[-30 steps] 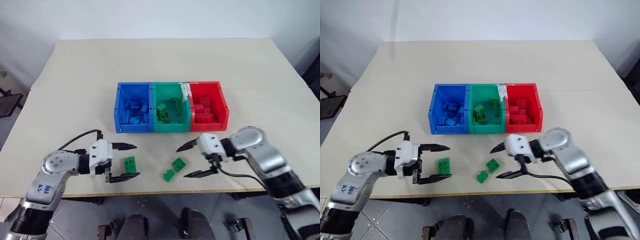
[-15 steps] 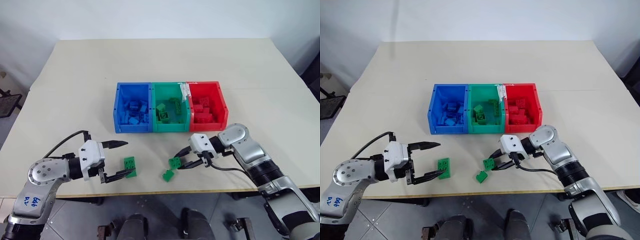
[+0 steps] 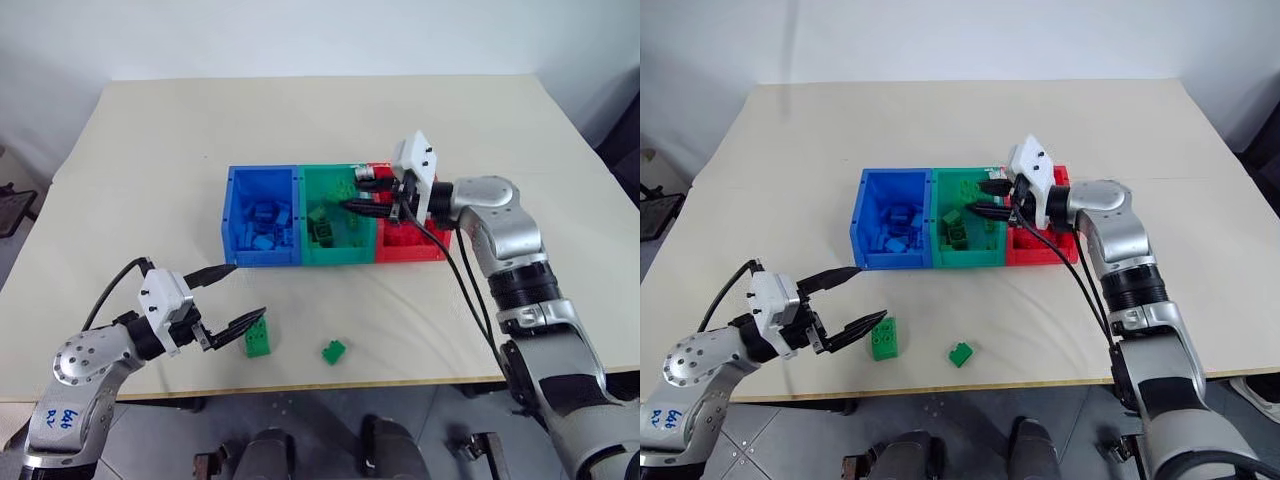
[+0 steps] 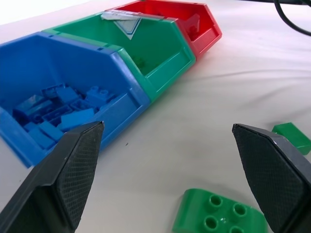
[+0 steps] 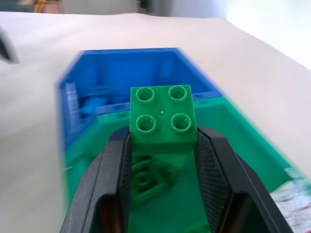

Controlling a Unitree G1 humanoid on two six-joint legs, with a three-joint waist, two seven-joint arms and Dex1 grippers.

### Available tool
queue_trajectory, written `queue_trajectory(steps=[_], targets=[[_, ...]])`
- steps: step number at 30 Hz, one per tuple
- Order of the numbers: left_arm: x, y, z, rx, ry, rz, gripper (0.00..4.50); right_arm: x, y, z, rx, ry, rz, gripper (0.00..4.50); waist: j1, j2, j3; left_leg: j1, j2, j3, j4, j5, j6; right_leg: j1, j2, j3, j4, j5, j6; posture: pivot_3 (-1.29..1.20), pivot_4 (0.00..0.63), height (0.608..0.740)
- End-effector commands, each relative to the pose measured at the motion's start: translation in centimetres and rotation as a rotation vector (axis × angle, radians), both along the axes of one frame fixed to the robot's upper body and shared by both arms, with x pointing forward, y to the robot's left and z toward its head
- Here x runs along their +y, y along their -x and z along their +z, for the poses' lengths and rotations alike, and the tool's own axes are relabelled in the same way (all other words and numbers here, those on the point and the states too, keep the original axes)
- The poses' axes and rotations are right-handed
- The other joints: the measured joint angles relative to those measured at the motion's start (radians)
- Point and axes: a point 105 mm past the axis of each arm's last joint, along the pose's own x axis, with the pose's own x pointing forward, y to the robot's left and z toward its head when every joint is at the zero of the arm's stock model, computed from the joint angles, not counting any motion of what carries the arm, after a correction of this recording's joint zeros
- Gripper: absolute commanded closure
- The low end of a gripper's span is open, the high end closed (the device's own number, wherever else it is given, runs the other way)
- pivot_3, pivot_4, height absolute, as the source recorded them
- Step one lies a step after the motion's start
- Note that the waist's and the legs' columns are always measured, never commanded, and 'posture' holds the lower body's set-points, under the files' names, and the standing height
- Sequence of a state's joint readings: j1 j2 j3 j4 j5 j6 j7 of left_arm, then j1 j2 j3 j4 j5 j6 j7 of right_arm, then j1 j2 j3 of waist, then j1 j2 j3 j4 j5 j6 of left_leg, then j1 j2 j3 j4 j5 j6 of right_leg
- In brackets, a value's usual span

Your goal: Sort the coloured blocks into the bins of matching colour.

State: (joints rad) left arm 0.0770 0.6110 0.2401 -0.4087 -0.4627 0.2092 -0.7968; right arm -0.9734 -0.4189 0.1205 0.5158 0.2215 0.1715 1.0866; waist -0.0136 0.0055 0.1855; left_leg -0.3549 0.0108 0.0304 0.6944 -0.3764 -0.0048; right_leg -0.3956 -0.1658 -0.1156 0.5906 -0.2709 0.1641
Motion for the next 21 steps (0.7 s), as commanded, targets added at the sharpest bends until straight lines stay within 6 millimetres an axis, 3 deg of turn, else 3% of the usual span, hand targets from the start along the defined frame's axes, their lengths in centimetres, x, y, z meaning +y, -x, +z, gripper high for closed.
queue_trajectory(steps=[1, 2, 4, 6, 10, 16, 21], targets=[[0.8, -0.2, 0.6, -0.039, -0.012, 0.033, 0.0, 0.0, -0.6, 0.6, -0.016, -0.024, -0.022, 3.06, -0.003, 0.0, 0.0, 0.0, 0.0, 0.0, 0.0, 0.0, 0.0, 0.0, 0.0, 0.0, 0.0, 0.0, 0.0, 0.0, 0.15, 0.74], [0.8, -0.2, 0.6, -0.039, -0.013, 0.033, 0.0, 0.1, -0.7, 0.7, -0.013, -0.032, -0.024, 2.5, -0.005, 0.0, 0.0, 0.0, 0.0, 0.001, 0.0, 0.0, 0.0, 0.0, 0.0, 0.0, 0.0, 0.0, 0.0, 0.0, 0.15, 0.74], [0.7, -0.1, 0.5, -0.034, -0.013, 0.026, 0.0, 0.2, -0.8, 1.0, -0.017, -0.051, -0.03, 2.04, -0.012, 0.0, 0.0, 0.0, 0.0, 0.001, 0.0, 0.0, 0.0, 0.0, 0.0, 0.0, 0.0, 0.0, 0.0, 0.0, 0.15, 0.74], [0.5, 0.0, 0.4, -0.024, -0.017, 0.011, 0.0, 0.1, -0.6, 1.6, -0.04, -0.07, -0.023, 1.3, -0.017, 0.0, 0.0, 0.0, 0.0, 0.001, 0.0, 0.0, 0.0, 0.0, 0.0, 0.0, 0.0, 0.0, 0.0, 0.0, 0.15, 0.74], [0.2, 0.1, 0.3, 0.001, -0.021, -0.021, 0.0, -0.4, 1.2, 2.2, -0.098, -0.081, 0.071, 0.04, -0.017, 0.001, 0.0, 0.0, 0.001, 0.001, 0.0, 0.0, 0.0, 0.0, 0.0, 0.0, 0.0, 0.0, 0.0, 0.0, 0.15, 0.74], [-0.5, -0.5, 0.1, -0.002, -0.091, -0.112, 0.0, -2.3, 5.4, 0.2, -0.062, -0.015, 0.216, 0.04, -0.004, 0.001, 0.0, 0.0, 0.001, 0.001, 0.001, 0.0, 0.0, 0.0, 0.0, -0.001, -0.001, 0.0, 0.0, 0.0, 0.15, 0.74], [-3.0, 0.3, -1.5, 0.029, -0.19, -0.324, 0.0, -6.1, 9.4, -4.2, -0.051, 0.171, 0.256, 0.04, 0.01, 0.001, 0.0, 0.0, 0.0, 0.002, 0.001, -0.001, 0.0, 0.0, 0.0, 0.0, -0.001, 0.0, 0.0, 0.0, 0.15, 0.74]])
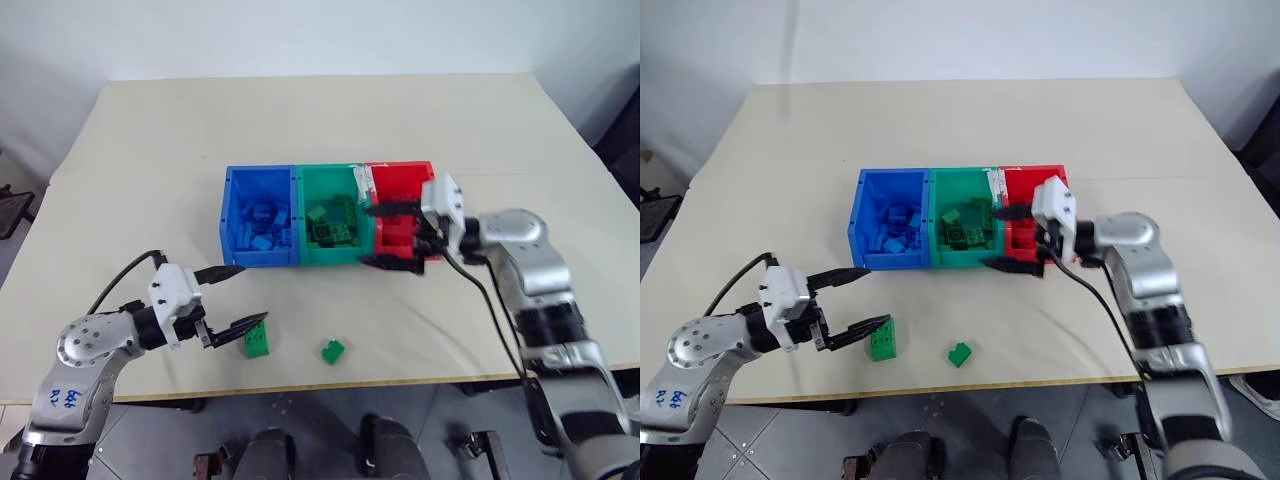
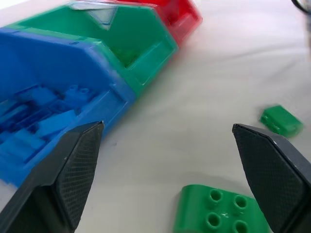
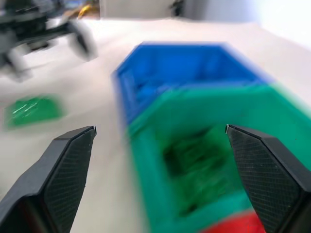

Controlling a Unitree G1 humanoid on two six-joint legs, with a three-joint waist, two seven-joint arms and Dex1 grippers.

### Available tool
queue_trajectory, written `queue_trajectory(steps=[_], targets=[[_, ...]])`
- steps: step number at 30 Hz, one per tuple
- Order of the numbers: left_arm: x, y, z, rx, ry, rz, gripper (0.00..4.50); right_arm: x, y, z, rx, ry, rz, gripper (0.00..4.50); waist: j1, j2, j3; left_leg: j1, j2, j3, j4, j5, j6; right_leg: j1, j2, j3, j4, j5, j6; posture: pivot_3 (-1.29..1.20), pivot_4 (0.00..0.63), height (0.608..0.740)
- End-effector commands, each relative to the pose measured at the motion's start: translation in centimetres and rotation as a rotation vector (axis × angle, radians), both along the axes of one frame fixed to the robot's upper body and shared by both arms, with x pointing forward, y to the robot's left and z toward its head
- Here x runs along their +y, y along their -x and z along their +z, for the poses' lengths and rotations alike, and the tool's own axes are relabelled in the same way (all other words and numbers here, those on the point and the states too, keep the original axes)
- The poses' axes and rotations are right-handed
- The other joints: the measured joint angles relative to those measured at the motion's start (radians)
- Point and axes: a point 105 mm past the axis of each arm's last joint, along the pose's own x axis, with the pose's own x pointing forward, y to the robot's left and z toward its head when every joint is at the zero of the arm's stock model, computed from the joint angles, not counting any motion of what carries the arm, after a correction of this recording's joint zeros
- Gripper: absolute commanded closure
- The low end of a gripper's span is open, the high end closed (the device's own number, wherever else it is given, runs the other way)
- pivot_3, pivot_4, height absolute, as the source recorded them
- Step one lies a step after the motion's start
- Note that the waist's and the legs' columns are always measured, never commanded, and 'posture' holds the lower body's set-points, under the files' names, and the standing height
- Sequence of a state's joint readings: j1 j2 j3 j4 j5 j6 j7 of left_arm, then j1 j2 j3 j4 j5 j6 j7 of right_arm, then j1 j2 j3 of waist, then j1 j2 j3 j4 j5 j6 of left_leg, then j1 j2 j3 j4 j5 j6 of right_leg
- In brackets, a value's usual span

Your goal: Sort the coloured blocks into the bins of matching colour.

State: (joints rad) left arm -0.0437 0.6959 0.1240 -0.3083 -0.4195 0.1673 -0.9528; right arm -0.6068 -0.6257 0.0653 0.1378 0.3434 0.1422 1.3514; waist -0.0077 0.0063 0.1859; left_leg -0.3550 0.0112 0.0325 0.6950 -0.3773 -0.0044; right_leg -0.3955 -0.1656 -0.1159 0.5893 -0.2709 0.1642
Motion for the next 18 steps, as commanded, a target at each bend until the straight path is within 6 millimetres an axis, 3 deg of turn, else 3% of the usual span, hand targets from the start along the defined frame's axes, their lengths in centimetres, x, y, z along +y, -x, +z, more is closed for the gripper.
queue_trajectory(steps=[1, 5, 9, 11, 15, 18], targets=[[-1.7, 0.8, -0.9, 0.003, -0.057, -0.134, 0.0, -1.7, 2.3, -0.6, -0.077, 0.067, 0.041, 0.04, 0.005, 0.0, 0.0, 0.0, 0.0, 0.001, 0.0, -0.001, 0.0, 0.0, 0.0, 0.0, 0.0, 0.0, 0.0, 0.0, 0.15, 0.74], [-3.7, 0.6, -0.7, -0.004, -0.065, -0.249, 0.0, -6.2, 4.8, -2.6, -0.023, 0.079, -0.117, 0.04, 0.019, 0.0, 0.0, 0.0, 0.001, 0.003, 0.002, -0.001, 0.001, 0.0, 0.0, 0.001, 0.0, 0.0, 0.0, 0.0, 0.15, 0.74], [-4.1, 1.6, -1.4, -0.039, -0.181, -0.363, 0.0, -9.1, 7.0, -4.0, -0.001, 0.117, -0.221, 0.04, 0.03, 0.0, 0.0, 0.001, 0.0, 0.005, 0.003, -0.002, 0.002, 0.001, 0.0, 0.002, -0.001, 0.0, 0.0, 0.0, 0.15, 0.74], [-4.7, 1.7, -1.1, -0.044, -0.151, -0.38, 0.0, -10.5, 7.5, -4.8, 0.018, 0.147, -0.267, 0.04, 0.027, 0.001, 0.0, 0.002, 0.001, 0.007, 0.003, -0.002, 0.002, 0.001, 0.0, 0.003, -0.002, 0.0, 0.0, 0.0, 0.15, 0.74], [-5.1, 2.0, -0.8, -0.051, -0.128, -0.389, 0.0, -11.2, 7.8, -5.2, 0.031, 0.165, -0.302, 0.04, 0.028, 0.001, 0.0, 0.003, 0.001, 0.009, 0.004, -0.002, 0.003, 0.001, 0.0, 0.004, -0.002, 0.0, -0.001, 0.0, 0.15, 0.74], [-4.7, 1.9, -0.8, -0.039, -0.124, -0.38, 0.0, -9.4, 7.6, -5.1, 0.051, 0.171, -0.242, 0.04, 0.03, 0.001, 0.0, 0.003, 0.001, 0.008, 0.004, -0.002, 0.003, 0.001, 0.0, 0.004, -0.002, 0.0, -0.001, 0.0, 0.15, 0.74]])
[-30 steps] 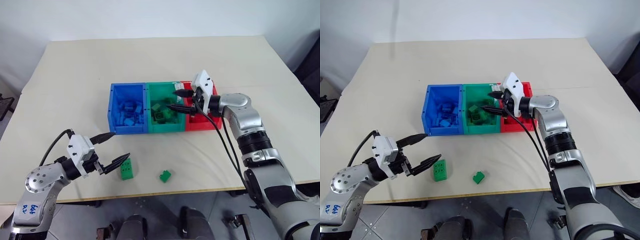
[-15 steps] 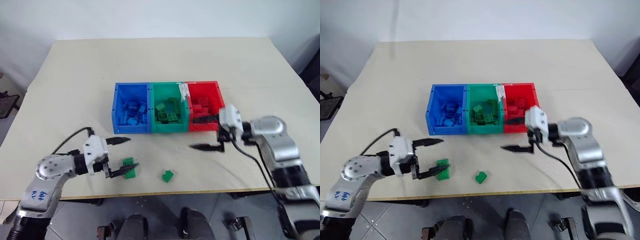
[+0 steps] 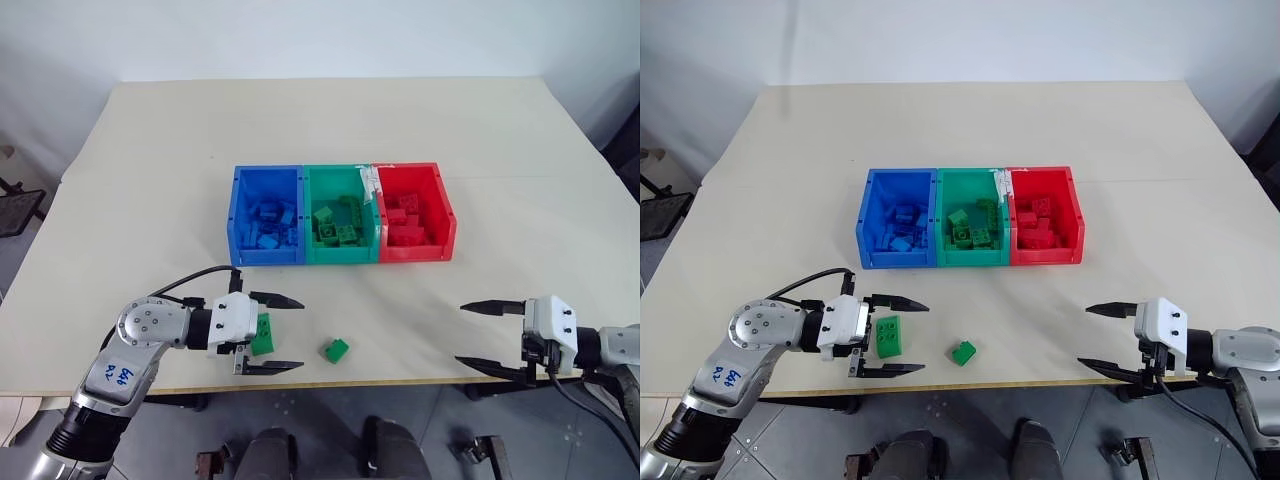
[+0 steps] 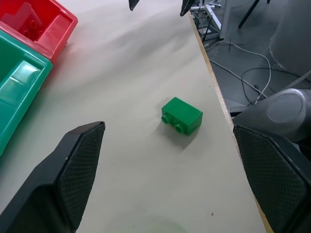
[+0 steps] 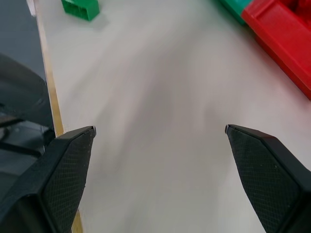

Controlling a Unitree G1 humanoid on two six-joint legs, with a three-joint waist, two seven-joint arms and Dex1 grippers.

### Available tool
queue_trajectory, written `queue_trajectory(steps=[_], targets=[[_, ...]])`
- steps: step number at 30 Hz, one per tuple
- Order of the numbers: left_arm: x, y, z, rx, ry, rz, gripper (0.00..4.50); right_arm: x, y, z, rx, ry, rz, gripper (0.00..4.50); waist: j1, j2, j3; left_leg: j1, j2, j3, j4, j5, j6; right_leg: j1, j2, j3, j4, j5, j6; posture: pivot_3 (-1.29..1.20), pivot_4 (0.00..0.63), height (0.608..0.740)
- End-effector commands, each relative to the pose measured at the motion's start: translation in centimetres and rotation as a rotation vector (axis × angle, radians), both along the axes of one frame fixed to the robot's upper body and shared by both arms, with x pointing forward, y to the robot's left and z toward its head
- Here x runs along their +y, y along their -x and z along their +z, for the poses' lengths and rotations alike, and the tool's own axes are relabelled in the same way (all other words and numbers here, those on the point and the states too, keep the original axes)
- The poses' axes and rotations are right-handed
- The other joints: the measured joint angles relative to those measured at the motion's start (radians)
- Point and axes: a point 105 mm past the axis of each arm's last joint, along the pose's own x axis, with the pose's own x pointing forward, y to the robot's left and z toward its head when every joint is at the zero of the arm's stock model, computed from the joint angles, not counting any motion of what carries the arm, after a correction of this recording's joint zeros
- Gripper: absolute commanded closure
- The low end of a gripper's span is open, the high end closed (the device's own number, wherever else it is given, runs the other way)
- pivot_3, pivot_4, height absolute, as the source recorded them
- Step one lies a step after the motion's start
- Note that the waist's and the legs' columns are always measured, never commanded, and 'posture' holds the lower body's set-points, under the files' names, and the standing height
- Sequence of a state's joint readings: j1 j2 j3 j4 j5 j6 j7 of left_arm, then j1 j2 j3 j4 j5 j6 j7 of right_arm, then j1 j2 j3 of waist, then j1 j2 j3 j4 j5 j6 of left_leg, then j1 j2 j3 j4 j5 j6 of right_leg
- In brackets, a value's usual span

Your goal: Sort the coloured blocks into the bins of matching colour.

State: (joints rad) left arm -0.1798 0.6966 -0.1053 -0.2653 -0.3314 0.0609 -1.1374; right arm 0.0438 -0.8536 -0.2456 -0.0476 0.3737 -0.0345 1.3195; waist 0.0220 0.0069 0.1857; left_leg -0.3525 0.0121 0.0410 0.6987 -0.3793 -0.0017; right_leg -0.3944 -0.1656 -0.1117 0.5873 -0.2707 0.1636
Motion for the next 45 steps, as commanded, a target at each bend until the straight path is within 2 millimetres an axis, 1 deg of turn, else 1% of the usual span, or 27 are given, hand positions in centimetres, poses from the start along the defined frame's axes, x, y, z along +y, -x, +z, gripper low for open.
queue_trajectory(steps=[1, 3, 5, 8, 9, 11, 13, 16, 18, 19, 20, 22, 26, 33, 36, 38, 42, 45], targets=[[0.1, 0.5, 0.8, -0.021, 0.029, -0.013, 0.0, 2.3, 0.0, 1.4, -0.018, 0.007, 0.082, 0.04, 0.0, 0.0, 0.0, 0.0, 0.0, 0.0, 0.0, 0.0, 0.0, 0.0, 0.0, 0.0, 0.0, 0.0, 0.0, 0.0, 0.15, 0.74], [0.6, 0.5, 1.0, -0.009, 0.045, 0.017, 0.0, 4.6, 0.0, 1.9, 0.007, -0.008, 0.136, 0.04, -0.002, 0.0, 0.0, 0.0, 0.0, 0.0, 0.0, 0.0, 0.0, 0.0, 0.0, 0.0, 0.0, 0.0, 0.0, 0.0, 0.15, 0.74], [1.3, 1.0, 0.8, 0.031, 0.054, 0.045, 0.0, 8.2, 0.0, 2.1, 0.034, -0.003, 0.221, 0.04, -0.008, 0.0, 0.0, 0.0, 0.001, -0.001, 0.0, 0.0, 0.0, 0.0, 0.0, 0.0, 0.0, 0.0, 0.0, 0.0, 0.15, 0.74], [1.7, 1.8, 0.5, 0.06, 0.042, 0.053, 0.0, 11.1, 0.1, 2.2, 0.045, -0.002, 0.301, 0.04, -0.006, 0.0, 0.0, 0.0, 0.001, -0.002, 0.0, 0.0, 0.0, -0.001, 0.0, -0.001, 0.0, 0.0, 0.0, 0.0, 0.15, 0.74], [2.0, 2.0, 0.3, 0.066, 0.034, 0.069, 0.0, 12.4, -0.1, 1.8, 0.045, 0.007, 0.34, 0.04, 0.001, 0.0, 0.0, -0.001, 0.001, -0.002, 0.0, 0.0, 0.0, -0.001, 0.0, -0.001, 0.0, 0.0, 0.0, 0.0, 0.15, 0.74], [2.6, 2.1, -0.1, 0.069, 0.025, 0.1, 0.0, 14.2, -0.4, 1.0, 0.044, 0.035, 0.397, 0.04, 0.001, 0.0, 0.0, -0.001, 0.001, -0.003, 0.0, -0.001, 0.0, 0.0, 0.0, -0.001, 0.0, 0.0, 0.0, 0.0, 0.15, 0.74], [3.3, 2.1, -0.2, 0.058, 0.016, 0.136, 0.0, 15.2, -0.6, -0.4, 0.065, 0.101, 0.443, 0.04, 0.003, 0.0, 0.0, -0.002, 0.0, -0.003, 0.001, -0.001, 0.0, -0.001, 0.0, -0.001, -0.001, 0.0, 0.0, 0.0, 0.15, 0.74], [3.7, 2.0, -0.2, 0.048, 0.021, 0.175, 0.0, 15.9, -0.9, -1.7, 0.081, 0.175, 0.494, 0.04, 0.002, 0.0, 0.0, -0.002, 0.0, -0.003, 0.001, -0.001, 0.0, -0.001, 0.0, -0.002, -0.001, 0.0, 0.0, 0.0, 0.15, 0.74], [3.8, 2.0, -0.2, 0.045, 0.024, 0.188, 0.0, 16.3, -1.2, -2.0, 0.084, 0.185, 0.508, 0.04, -0.001, 0.0, 0.0, -0.002, 0.0, -0.002, 0.001, -0.001, 0.0, -0.001, 0.0, -0.002, -0.001, 0.0, 0.0, 0.0, 0.15, 0.74], [3.8, 2.1, -0.2, 0.043, 0.027, 0.193, 0.0, 16.6, -1.7, -2.0, 0.078, 0.18, 0.498, 0.04, -0.002, 0.0, 0.0, -0.002, 0.0, -0.002, 0.0, -0.001, 0.0, -0.001, 0.0, -0.002, 0.0, 0.0, 0.0, 0.0, 0.15, 0.74], [3.7, 2.1, -0.1, 0.041, 0.036, 0.201, 0.0, 16.8, -2.2, -2.0, 0.072, 0.176, 0.491, 0.21, -0.004, 0.0, 0.0, -0.001, 0.001, -0.002, 0.0, -0.001, 0.0, -0.001, 0.0, -0.002, 0.0, 0.0, 0.0, 0.0, 0.15, 0.74], [3.5, 2.4, 0.1, 0.038, 0.053, 0.215, 0.0, 17.0, -2.8, -2.1, 0.066, 0.175, 0.488, 0.65, -0.011, 0.0, 0.0, -0.001, 0.001, -0.002, 0.0, -0.001, 0.0, -0.001, 0.0, -0.002, 0.001, 0.0, 0.0, 0.0, 0.15, 0.74], [3.6, 2.5, 0.0, 0.041, 0.06, 0.241, 0.0, 16.8, -2.9, -2.0, 0.06, 0.168, 0.506, 2.0, -0.016, 0.0, 0.0, -0.001, 0.001, -0.003, 0.0, -0.001, 0.0, -0.001, 0.0, -0.003, 0.001, 0.0, 0.0, 0.0, 0.15, 0.74], [3.7, 1.7, 0.2, 0.029, 0.098, 0.288, 0.0, 16.8, -2.9, -1.1, 0.042, 0.103, 0.503, 4.45, -0.022, 0.0, 0.0, -0.001, 0.001, -0.003, 0.0, -0.001, 0.0, -0.001, 0.0, -0.003, 0.001, 0.0, 0.0, 0.0, 0.15, 0.74], [3.9, 1.1, 0.5, 0.018, 0.134, 0.329, 0.0, 17.1, -3.4, 0.5, 0.029, -0.001, 0.466, 4.48, -0.023, 0.0, 0.0, -0.001, 0.001, -0.003, 0.0, -0.001, 0.0, -0.001, 0.0, -0.003, 0.001, 0.0, 0.0, 0.0, 0.15, 0.74], [4.1, 0.7, 0.7, 0.011, 0.151, 0.352, 0.0, 17.0, -4.2, 1.7, 0.012, -0.054, 0.423, 4.48, -0.023, 0.0, 0.0, -0.001, 0.001, -0.003, 0.0, -0.001, 0.0, -0.001, 0.0, -0.003, 0.002, 0.0, 0.0, 0.0, 0.15, 0.74], [4.2, 0.3, 0.6, 0.001, 0.145, 0.357, 0.0, 16.1, -4.8, 2.1, -0.007, -0.04, 0.39, 4.48, -0.022, 0.0, 0.0, -0.001, 0.001, -0.003, 0.0, -0.001, 0.0, -0.001, 0.0, -0.003, 0.002, 0.0, 0.0, 0.0, 0.15, 0.74], [4.0, 0.5, 0.2, 0.006, 0.098, 0.311, 0.0, 14.9, -4.4, 2.7, 0.043, -0.073, 0.376, 4.48, -0.021, 0.0, 0.0, -0.001, 0.001, -0.003, 0.0, -0.001, 0.0, -0.001, 0.0, -0.003, 0.002, 0.0, 0.0, 0.0, 0.15, 0.74]])
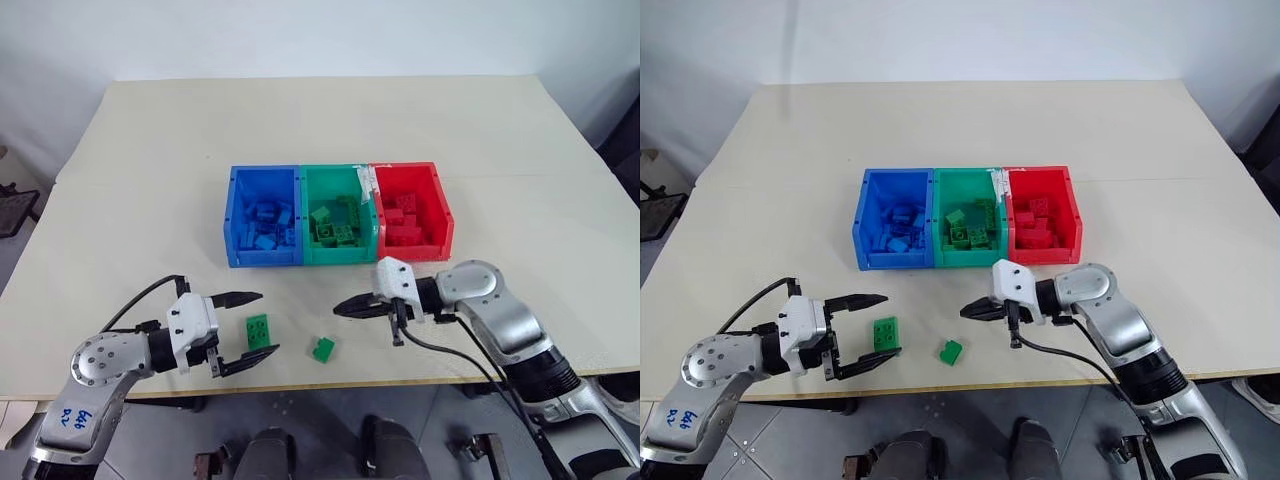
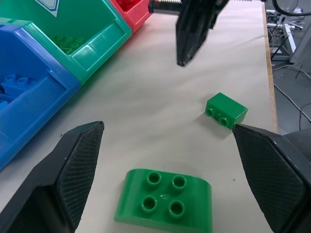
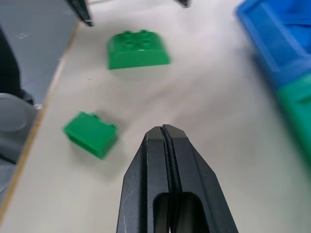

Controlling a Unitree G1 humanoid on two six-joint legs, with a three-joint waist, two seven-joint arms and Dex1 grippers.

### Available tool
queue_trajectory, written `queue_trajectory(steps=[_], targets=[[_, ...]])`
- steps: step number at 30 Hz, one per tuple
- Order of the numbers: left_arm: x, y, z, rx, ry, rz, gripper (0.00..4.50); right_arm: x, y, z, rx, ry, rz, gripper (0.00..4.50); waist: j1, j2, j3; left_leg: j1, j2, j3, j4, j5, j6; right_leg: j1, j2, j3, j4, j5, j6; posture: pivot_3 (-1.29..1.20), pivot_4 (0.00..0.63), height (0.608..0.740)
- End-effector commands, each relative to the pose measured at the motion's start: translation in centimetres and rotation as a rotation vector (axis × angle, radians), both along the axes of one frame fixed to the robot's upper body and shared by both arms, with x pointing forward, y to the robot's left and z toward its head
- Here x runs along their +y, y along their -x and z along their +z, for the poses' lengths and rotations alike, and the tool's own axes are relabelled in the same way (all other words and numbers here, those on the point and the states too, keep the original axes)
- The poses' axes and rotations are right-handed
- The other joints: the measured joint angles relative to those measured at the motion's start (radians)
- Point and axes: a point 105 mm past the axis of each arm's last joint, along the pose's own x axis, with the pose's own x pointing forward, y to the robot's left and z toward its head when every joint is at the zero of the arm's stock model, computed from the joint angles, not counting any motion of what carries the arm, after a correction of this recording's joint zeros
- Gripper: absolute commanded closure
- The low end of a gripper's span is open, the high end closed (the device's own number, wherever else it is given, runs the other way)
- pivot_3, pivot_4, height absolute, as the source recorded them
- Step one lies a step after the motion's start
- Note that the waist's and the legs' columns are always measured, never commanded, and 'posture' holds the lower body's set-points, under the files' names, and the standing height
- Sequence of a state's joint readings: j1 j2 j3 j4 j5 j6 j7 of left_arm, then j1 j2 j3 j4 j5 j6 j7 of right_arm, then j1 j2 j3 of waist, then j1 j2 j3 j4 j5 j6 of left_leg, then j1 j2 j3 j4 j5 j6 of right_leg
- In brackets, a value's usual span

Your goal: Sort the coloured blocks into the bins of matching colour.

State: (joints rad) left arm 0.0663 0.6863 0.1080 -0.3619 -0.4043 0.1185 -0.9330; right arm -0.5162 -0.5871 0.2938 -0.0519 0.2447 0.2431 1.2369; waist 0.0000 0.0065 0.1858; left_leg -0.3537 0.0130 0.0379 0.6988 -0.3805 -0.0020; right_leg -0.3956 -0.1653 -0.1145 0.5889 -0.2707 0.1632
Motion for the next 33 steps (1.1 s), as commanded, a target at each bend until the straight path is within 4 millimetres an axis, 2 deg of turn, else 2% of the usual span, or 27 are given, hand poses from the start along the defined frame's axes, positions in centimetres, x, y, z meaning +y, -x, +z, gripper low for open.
queue_trajectory(steps=[1, 3, 7, 11, 14, 15, 21, 25, 27, 29, 33], targets=[[-0.3, 0.2, 0.1, -0.018, -0.053, -0.058, 0.0, -1.4, 1.0, 1.6, 0.023, -0.054, 0.013, 4.32, 0.001, 0.0, 0.0, 0.0, 0.0, 0.0, 0.0, 0.0, 0.0, 0.0, 0.0, 0.0, 0.0, 0.0, 0.0, 0.0, 0.15, 0.74], [-0.4, 0.0, 0.1, -0.013, -0.051, -0.067, 0.0, -2.5, 1.7, 2.0, 0.019, -0.074, 0.016, 3.91, 0.003, 0.0, 0.0, 0.0, 0.0, 0.0, 0.0, 0.0, 0.0, 0.0, 0.0, 0.0, 0.0, 0.0, 0.0, 0.0, 0.15, 0.74], [-1.6, 0.4, 0.0, 0.015, -0.059, -0.149, 0.0, -6.7, 3.1, 2.6, -0.032, -0.084, -0.079, 2.49, 0.012, 0.0, 0.0, 0.0, 0.0, 0.0, 0.0, 0.0, 0.0, 0.0, 0.0, -0.001, -0.001, 0.0, 0.0, 0.0, 0.15, 0.74], [-3.0, 0.9, -0.6, 0.027, -0.108, -0.231, 0.0, -9.8, 4.8, 2.9, -0.03, -0.062, -0.18, 1.16, 0.023, 0.0, 0.0, 0.0, 0.0, 0.002, 0.0, -0.001, 0.001, 0.0, 0.0, 0.0, -0.002, 0.0, 0.0, 0.0, 0.15, 0.74], [-4.2, 0.6, -0.8, 0.021, -0.147, -0.271, 0.0, -11.1, 6.3, 3.0, -0.026, -0.047, -0.237, 0.17, 0.027, 0.0, 0.0, 0.001, 0.0, 0.002, 0.0, -0.001, 0.001, 0.001, 0.0, 0.0, -0.001, 0.0, 0.0, 0.0, 0.15, 0.74], [-4.6, 0.3, -0.9, 0.026, -0.161, -0.278, 0.0, -11.3, 6.5, 3.2, -0.034, -0.048, -0.256, 0.04, 0.027, 0.0, 0.0, 0.0, 0.0, 0.002, 0.001, -0.001, 0.001, 0.001, 0.0, 0.0, -0.002, 0.0, 0.0, 0.0, 0.15, 0.74], [-8.1, -0.5, -2.2, 0.064, -0.262, -0.381, 0.0, -11.4, 7.4, 3.1, -0.053, -0.044, -0.316, 0.04, 0.028, 0.0, 0.0, 0.001, -0.001, 0.003, 0.001, -0.001, 0.001, 0.002, 0.0, 0.001, -0.002, 0.0, 0.0, 0.0, 0.15, 0.74], [-8.8, -1.1, -3.6, 0.106, -0.356, -0.395, 0.0, -10.9, 7.8, 2.7, -0.054, -0.036, -0.311, 0.04, 0.028, 0.0, 0.0, 0.001, -0.001, 0.003, 0.001, -0.001, 0.001, 0.002, 0.0, 0.001, -0.002, 0.0, 0.0, 0.0, 0.15, 0.74], [-9.4, -1.9, -3.8, 0.108, -0.38, -0.378, 0.38, -10.7, 8.1, 2.3, -0.046, -0.03, -0.309, 0.0, 0.028, 0.0, 0.0, 0.001, -0.001, 0.003, 0.001, -0.001, 0.001, 0.002, 0.0, 0.001, -0.002, 0.0, 0.0, 0.0, 0.15, 0.74], [-10.1, -1.8, -3.8, 0.12, -0.388, -0.405, 0.86, -10.7, 8.1, 2.0, -0.043, -0.031, -0.32, 0.0, 0.028, 0.0, 0.0, 0.001, -0.001, 0.003, 0.001, 0.0, 0.001, 0.002, 0.0, 0.001, -0.002, 0.0, 0.0, 0.0, 0.15, 0.74], [-10.4, -1.6, -3.6, 0.13, -0.371, -0.409, 2.18, -11.0, 8.1, 1.8, -0.044, -0.029, -0.343, 0.0, 0.029, 0.0, 0.0, 0.001, -0.001, 0.003, 0.002, -0.001, 0.002, 0.002, 0.0, 0.001, -0.002, 0.0, 0.0, 0.0, 0.15, 0.74]])
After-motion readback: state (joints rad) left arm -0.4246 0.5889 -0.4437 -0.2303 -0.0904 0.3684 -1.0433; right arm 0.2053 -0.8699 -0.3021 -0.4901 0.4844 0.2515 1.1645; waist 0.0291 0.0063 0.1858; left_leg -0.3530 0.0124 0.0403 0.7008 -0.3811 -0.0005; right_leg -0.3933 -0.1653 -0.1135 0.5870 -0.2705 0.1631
